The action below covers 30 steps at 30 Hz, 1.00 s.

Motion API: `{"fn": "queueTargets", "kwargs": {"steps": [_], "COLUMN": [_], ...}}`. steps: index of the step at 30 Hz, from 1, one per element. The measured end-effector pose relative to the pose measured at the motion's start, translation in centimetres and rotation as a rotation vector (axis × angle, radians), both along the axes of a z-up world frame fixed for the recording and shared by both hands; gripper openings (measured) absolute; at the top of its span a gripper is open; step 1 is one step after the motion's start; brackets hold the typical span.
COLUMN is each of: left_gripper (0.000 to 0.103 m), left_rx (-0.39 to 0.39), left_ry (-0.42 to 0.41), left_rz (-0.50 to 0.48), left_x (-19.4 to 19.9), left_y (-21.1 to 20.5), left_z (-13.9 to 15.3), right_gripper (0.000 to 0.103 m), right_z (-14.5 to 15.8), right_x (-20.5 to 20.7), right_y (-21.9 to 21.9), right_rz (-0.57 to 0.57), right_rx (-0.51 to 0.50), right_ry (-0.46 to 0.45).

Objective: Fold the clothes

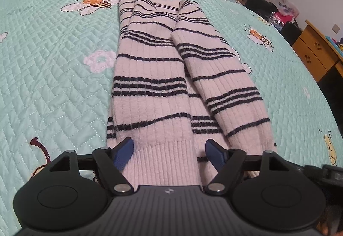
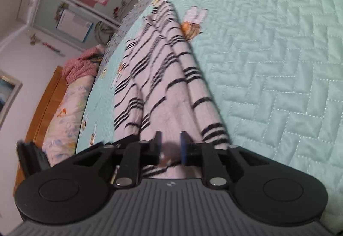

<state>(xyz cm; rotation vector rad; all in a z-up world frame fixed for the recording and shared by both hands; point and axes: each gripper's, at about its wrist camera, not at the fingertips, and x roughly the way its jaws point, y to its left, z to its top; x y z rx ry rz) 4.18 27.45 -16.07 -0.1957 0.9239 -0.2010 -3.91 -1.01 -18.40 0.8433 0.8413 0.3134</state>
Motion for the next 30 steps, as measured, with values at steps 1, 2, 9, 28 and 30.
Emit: {"fn": "queueTargets", "kwargs": {"steps": [1,2,9,28,30], "left_gripper": [0.077,0.077,0.077,0.081,0.081], "left_rx": [0.002,0.004,0.012,-0.258,-0.31], "left_ry": [0.008,0.019,0.099,0.043,0.002], "left_rz": [0.0,0.001,0.002,-0.049,-0.04], "left_x": [0.1,0.2,1.4,1.6,2.6], "left_y": [0.0,-0.1,-0.3,4.0,4.8], "left_z": [0.1,0.3,1.1,3.6,5.1], "right_gripper": [0.037,0.045,0.054,0.032,0.033], "right_z": [0.4,0.8,4.7,2.0,3.7], "right_x": [-0.3,-0.6,0.2,18.8,19.2], "right_y": [0.4,0.8,2.6,3.9,2.9], "right_rz": [0.01,0.019,0.105,0.145,0.121], "right_rx": [-0.01,-0.019,-0.047,-0.21,-0.124], "right_ry": [-0.009,-0.018,-0.095,0.008,-0.04]}}
